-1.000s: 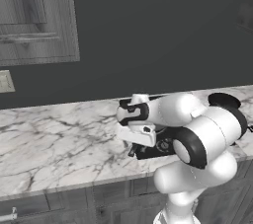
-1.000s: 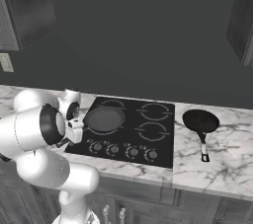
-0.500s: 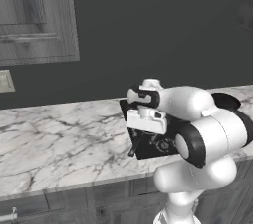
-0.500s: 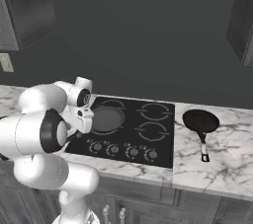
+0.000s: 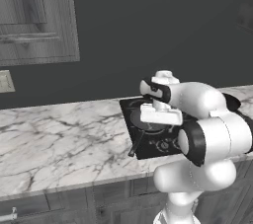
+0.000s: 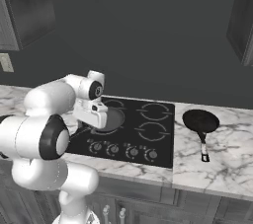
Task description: Place both pans onto different burners. Then place the lemon wedge and the chicken drumstick on different pans.
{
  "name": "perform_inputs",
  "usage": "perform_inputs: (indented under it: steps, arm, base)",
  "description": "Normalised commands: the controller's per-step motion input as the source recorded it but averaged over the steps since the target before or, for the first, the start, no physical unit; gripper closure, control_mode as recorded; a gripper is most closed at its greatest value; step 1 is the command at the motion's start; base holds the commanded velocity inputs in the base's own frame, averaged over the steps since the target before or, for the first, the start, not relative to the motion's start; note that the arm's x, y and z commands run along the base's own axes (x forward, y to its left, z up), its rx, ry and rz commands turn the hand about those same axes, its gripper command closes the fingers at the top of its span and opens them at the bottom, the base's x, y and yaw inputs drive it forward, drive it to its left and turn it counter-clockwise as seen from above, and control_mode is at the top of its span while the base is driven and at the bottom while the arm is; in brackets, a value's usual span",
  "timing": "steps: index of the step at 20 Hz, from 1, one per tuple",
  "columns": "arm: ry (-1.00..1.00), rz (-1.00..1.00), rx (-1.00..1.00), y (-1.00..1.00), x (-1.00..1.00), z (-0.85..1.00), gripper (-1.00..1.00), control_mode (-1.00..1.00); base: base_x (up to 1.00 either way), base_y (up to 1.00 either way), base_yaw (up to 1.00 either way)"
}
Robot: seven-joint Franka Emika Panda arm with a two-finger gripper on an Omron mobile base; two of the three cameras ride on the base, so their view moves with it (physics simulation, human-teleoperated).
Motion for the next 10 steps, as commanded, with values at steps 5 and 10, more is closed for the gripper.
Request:
perform_inputs:
  steps: [5,10]
  arm:
    - [-0.16,0.21,0.00,-0.80,-0.28,0.00,-1.00,-1.00]
    - [-0.19,0.17,0.01,-0.89,-0.29,0.06,-1.00,-1.00]
  base:
    - [0.00,0.00,0.00]
    - [0.00,0.00,0.00]
